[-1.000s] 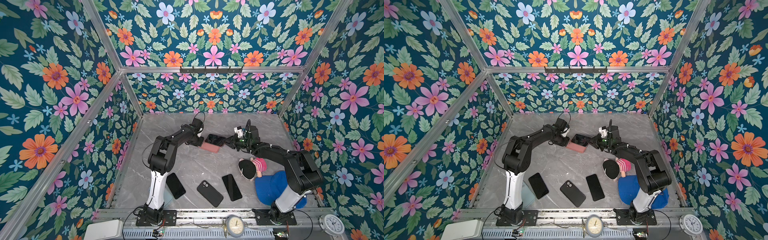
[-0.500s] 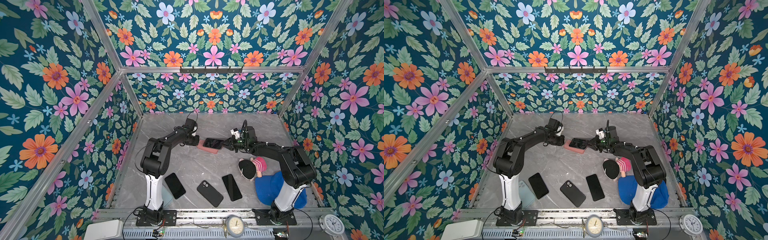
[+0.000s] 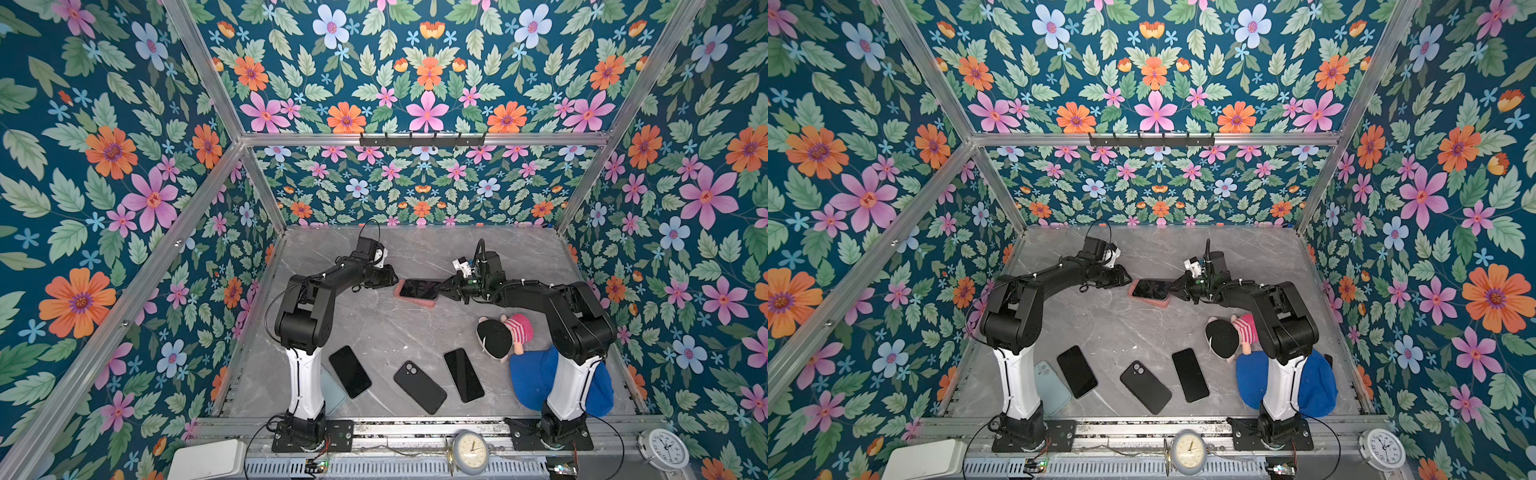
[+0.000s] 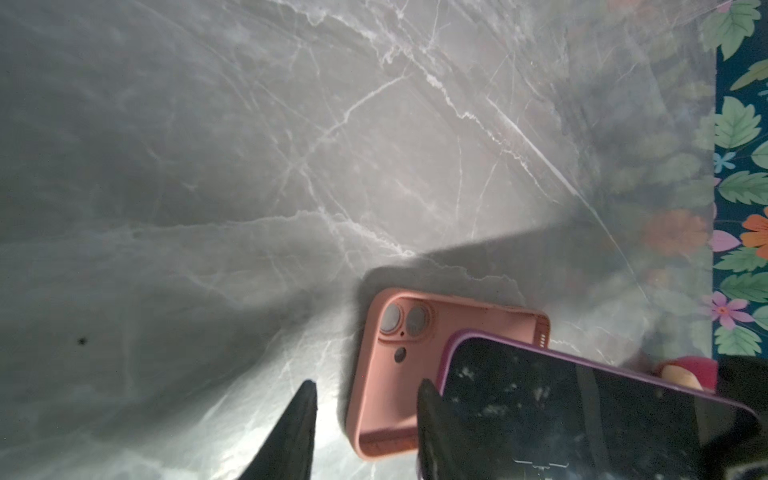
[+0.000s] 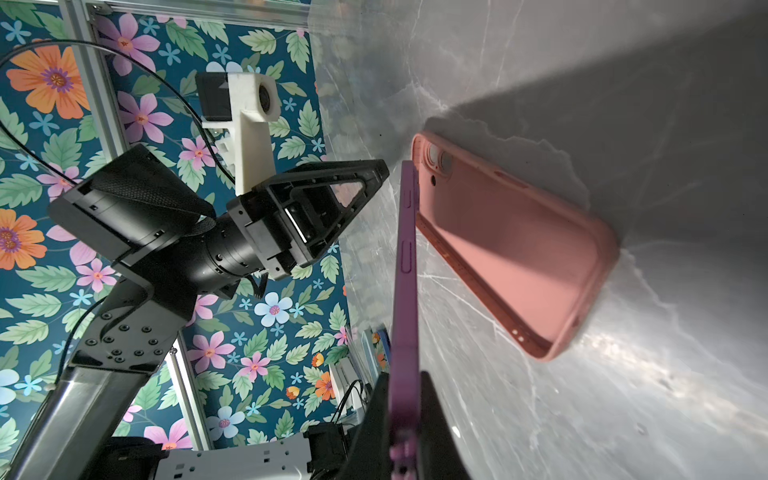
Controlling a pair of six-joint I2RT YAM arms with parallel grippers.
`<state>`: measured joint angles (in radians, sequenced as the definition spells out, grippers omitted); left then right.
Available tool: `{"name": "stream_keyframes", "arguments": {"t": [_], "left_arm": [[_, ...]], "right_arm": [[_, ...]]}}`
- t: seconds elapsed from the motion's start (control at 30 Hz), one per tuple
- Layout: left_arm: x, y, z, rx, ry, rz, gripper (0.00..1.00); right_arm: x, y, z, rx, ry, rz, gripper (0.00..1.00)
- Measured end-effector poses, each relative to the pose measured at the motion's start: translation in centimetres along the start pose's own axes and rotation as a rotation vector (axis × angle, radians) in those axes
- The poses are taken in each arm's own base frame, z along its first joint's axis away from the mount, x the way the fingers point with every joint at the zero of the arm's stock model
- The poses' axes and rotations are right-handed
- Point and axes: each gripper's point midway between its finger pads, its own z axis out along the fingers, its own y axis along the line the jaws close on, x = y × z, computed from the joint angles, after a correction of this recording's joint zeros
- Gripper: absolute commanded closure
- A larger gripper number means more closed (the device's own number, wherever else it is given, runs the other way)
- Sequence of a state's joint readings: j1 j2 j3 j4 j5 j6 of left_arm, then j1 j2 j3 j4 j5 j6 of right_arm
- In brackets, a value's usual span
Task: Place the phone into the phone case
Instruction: 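Hold the pink case with the left gripper while the right lowers the phone onto it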
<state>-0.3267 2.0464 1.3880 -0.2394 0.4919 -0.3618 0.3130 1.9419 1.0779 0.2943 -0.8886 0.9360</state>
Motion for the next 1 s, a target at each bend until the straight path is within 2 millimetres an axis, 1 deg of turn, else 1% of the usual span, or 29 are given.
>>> {"name": "stream_keyframes", "arguments": {"t": [0.1,0.37,0.7,1.0], "left_arm": [[-0.1,-0.2,0.4,0.034,0.002,-0.016,0.56],[0.5,-0.6,1.2,0.082,0.015,-0.044,0.56],[1.3,-0.6,1.5,0.105,0.026,-0.068,0.57],[1.3,-0.6,1.7,0.113,0.018,-0.067,0.58]], "right_arm": [[-0.2,-0.6,0.4,0.008,0.006,0.009,1.00],[-0.1,-1.7,1.1,0.011,0.038,0.017,1.00],[-0.1,-2.0,1.8,0.003,0.072,0.027,1.00],[-0.2,-2.2,2.5,-0.002,0.099,0.020,1.00]]}}
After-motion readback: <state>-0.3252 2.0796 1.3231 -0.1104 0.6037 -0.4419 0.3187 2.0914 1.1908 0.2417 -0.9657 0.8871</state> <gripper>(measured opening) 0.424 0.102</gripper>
